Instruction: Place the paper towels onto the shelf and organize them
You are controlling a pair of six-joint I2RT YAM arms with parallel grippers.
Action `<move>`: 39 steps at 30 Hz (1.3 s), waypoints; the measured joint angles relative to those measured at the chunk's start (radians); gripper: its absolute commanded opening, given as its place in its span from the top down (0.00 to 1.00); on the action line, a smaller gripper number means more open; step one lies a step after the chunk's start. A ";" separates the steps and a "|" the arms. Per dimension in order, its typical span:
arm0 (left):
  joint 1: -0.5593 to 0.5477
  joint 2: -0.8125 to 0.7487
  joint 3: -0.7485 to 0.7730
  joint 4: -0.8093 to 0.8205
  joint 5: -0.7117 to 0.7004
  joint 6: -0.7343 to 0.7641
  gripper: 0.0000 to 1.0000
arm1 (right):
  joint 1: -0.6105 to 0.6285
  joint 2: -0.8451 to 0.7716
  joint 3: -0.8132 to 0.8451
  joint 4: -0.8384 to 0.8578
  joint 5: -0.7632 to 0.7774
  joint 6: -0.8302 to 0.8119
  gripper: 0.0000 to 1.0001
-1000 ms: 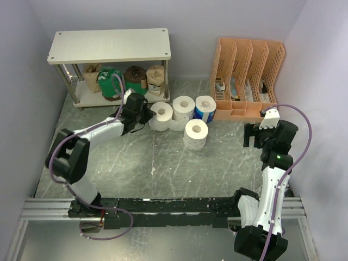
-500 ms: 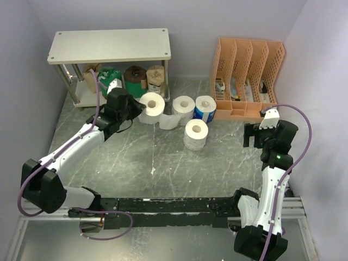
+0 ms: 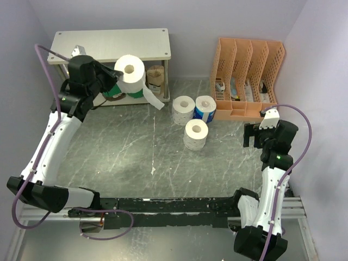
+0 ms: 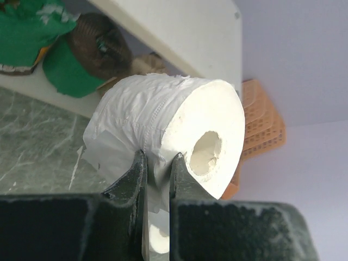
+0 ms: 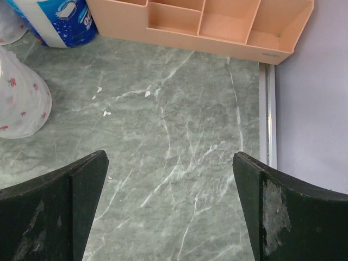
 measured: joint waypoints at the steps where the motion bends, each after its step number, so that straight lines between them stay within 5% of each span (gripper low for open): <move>1: 0.013 0.005 0.035 -0.023 0.013 -0.002 0.93 | 0.000 0.000 0.000 0.000 0.000 0.000 0.00; 12: 0.117 0.152 0.439 -0.167 0.061 0.005 0.93 | 0.000 -0.016 0.000 -0.005 -0.020 -0.007 0.00; 24: 0.224 0.379 0.710 -0.225 0.036 -0.018 0.93 | 0.000 -0.028 0.000 -0.007 -0.029 -0.014 0.00; 39: 0.383 0.434 0.775 -0.221 -0.072 -0.061 0.93 | 0.000 -0.025 0.000 -0.009 -0.034 -0.018 0.00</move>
